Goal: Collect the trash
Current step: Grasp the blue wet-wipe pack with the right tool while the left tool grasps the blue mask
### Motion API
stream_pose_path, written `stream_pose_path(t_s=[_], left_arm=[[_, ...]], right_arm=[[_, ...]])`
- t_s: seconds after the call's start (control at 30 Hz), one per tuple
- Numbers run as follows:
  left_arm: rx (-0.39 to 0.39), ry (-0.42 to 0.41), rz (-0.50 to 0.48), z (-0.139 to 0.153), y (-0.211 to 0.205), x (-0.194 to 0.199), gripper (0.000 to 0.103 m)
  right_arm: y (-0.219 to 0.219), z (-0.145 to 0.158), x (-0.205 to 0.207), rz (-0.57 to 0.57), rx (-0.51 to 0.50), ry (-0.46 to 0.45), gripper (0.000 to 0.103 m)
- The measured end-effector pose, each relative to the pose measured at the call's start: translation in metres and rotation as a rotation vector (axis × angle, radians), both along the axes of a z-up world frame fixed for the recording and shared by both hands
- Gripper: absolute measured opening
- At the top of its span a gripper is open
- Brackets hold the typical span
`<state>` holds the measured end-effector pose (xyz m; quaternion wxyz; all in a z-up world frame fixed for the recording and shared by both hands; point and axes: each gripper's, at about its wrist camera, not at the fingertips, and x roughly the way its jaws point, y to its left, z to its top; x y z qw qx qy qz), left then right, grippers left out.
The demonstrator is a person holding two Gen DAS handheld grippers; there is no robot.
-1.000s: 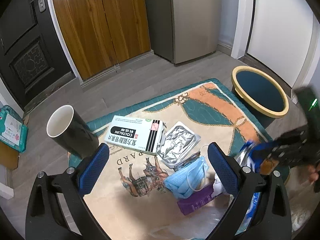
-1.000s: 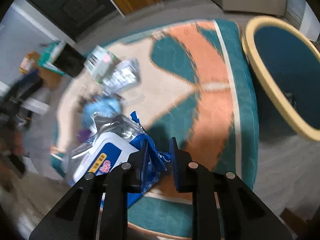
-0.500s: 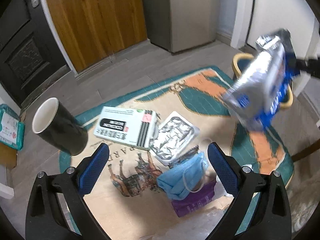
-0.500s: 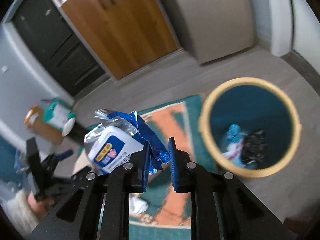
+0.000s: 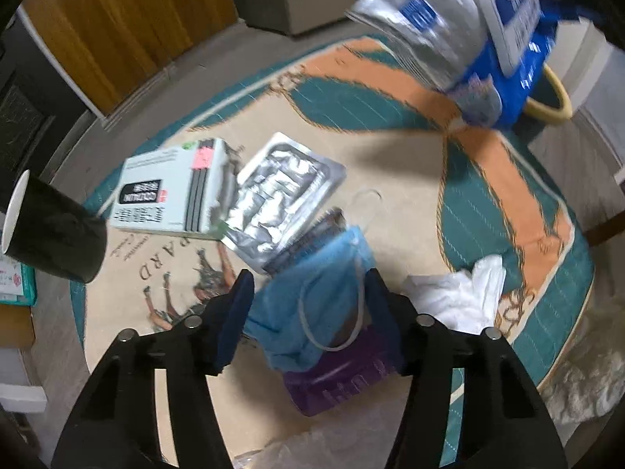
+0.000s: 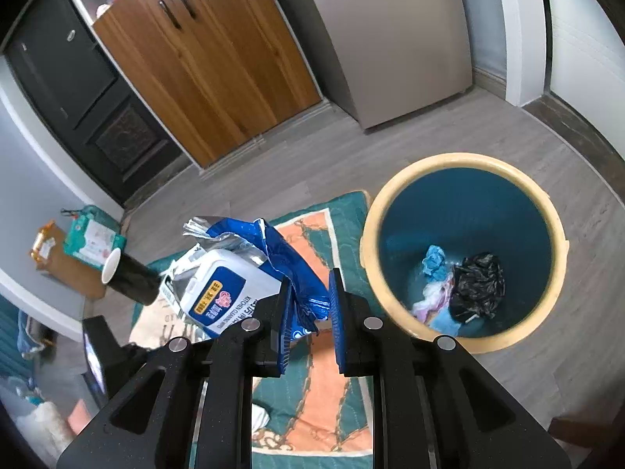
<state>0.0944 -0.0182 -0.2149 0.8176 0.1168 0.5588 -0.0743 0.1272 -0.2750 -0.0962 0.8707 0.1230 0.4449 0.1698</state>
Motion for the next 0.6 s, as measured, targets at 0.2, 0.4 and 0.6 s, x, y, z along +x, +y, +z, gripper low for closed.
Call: stream_pose_path(t_s=[0.2, 0.4, 0.6], left_arm=[[-0.027, 0.041, -0.006, 0.0, 0.001, 0.0, 0.019], [-0.077, -0.036, 0.007, 0.032, 0.004, -0.004, 0.013], [-0.115, -0.154, 0.001, 0.071, -0.001, -0.008, 0.013]], right_arm=[[0.001, 0.003, 0.0, -0.003, -0.002, -0.009, 0.019], [-0.006, 0.009, 0.0, -0.024, 0.007, -0.027, 0.019], [-0.014, 0.018, -0.001, -0.047, 0.015, -0.051, 0.019]])
